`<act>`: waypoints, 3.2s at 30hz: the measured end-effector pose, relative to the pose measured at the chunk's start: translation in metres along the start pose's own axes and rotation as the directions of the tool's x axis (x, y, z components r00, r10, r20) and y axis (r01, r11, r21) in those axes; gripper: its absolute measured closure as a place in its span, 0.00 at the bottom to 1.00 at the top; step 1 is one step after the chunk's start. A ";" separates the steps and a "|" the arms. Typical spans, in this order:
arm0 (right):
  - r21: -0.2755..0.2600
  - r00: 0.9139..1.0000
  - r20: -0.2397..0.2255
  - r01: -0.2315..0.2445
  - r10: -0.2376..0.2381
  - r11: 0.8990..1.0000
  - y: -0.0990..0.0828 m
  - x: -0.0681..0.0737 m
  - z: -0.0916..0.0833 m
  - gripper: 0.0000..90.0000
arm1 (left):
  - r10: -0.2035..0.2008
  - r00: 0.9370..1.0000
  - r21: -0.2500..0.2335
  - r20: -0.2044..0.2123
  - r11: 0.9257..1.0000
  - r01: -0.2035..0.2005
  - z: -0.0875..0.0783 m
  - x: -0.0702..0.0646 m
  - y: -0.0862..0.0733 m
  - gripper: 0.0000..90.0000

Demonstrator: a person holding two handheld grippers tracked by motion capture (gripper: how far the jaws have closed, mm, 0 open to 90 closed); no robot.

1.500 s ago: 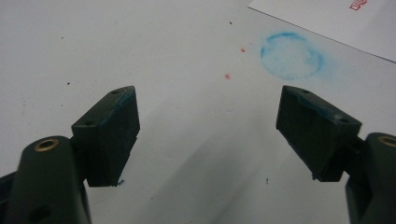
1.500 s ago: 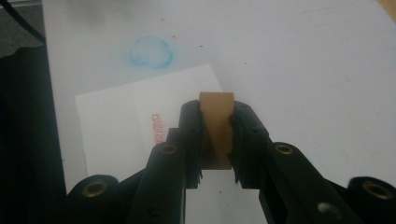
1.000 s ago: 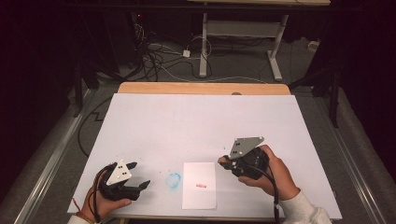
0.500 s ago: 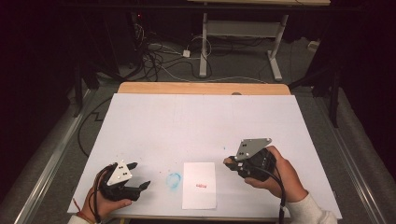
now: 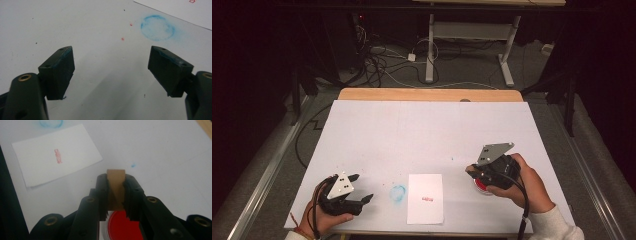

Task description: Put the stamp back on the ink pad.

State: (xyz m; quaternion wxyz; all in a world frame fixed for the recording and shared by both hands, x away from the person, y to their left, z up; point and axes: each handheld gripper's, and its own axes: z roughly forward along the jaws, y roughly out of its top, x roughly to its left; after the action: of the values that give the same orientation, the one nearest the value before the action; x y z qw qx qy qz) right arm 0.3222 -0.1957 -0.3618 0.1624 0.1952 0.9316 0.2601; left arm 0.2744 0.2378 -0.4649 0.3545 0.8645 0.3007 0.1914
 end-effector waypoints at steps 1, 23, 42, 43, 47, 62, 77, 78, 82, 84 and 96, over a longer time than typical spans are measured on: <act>0.015 1.000 0.002 -0.004 0.004 1.000 -0.002 -0.001 0.002 0.84 | 0.001 1.000 0.000 -0.002 1.000 -0.001 0.000 -0.001 0.000 0.23; 0.278 0.998 0.046 -0.064 0.053 0.958 -0.035 -0.021 0.040 0.84 | 0.012 1.000 0.014 0.005 1.000 -0.012 0.001 -0.002 0.001 0.23; 0.326 0.996 0.044 -0.083 0.072 0.942 -0.042 -0.026 0.053 0.83 | 0.011 1.000 0.015 0.012 1.000 -0.011 0.002 -0.003 0.001 0.23; 0.327 0.996 0.043 -0.082 0.072 0.942 -0.042 -0.026 0.053 0.83 | 0.010 1.000 0.014 0.011 1.000 -0.010 0.002 -0.003 0.001 0.23; 0.326 0.997 0.044 -0.081 0.071 0.942 -0.042 -0.026 0.053 0.83 | 0.007 1.000 0.014 0.012 1.000 -0.007 0.002 -0.002 0.001 0.23; 0.197 0.994 0.050 -0.109 0.101 0.974 -0.035 -0.025 0.034 0.67 | 0.008 1.000 0.010 0.008 1.000 -0.008 0.002 -0.002 0.002 0.23; -0.085 0.975 0.134 -0.165 0.176 0.983 -0.025 -0.024 0.014 0.39 | 0.010 1.000 0.007 0.006 1.000 -0.010 0.001 -0.002 0.002 0.23; -0.111 0.974 0.139 -0.163 0.178 0.980 -0.025 -0.024 0.012 0.36 | 0.010 1.000 0.007 0.006 1.000 -0.010 0.001 -0.002 0.002 0.23; -0.187 0.963 0.192 -0.152 0.188 0.971 -0.023 -0.020 0.009 0.28 | 0.009 1.000 0.007 0.004 1.000 -0.009 0.000 -0.001 0.002 0.23; -0.212 0.954 0.226 -0.147 0.195 0.966 -0.023 -0.017 0.008 0.25 | 0.008 1.000 0.005 0.003 1.000 -0.008 0.000 -0.001 0.002 0.23; -0.317 0.939 0.292 -0.083 0.180 0.945 -0.026 -0.003 0.003 0.20 | 0.002 1.000 0.003 0.000 1.000 -0.002 0.000 -0.001 0.002 0.22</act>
State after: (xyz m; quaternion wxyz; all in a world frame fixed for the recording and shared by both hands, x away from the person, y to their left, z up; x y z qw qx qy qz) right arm 0.3193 -0.2162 -0.3774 0.3198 0.2701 0.8276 0.3740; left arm 0.2744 0.2360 -0.4640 0.3529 0.8653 0.3001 0.1915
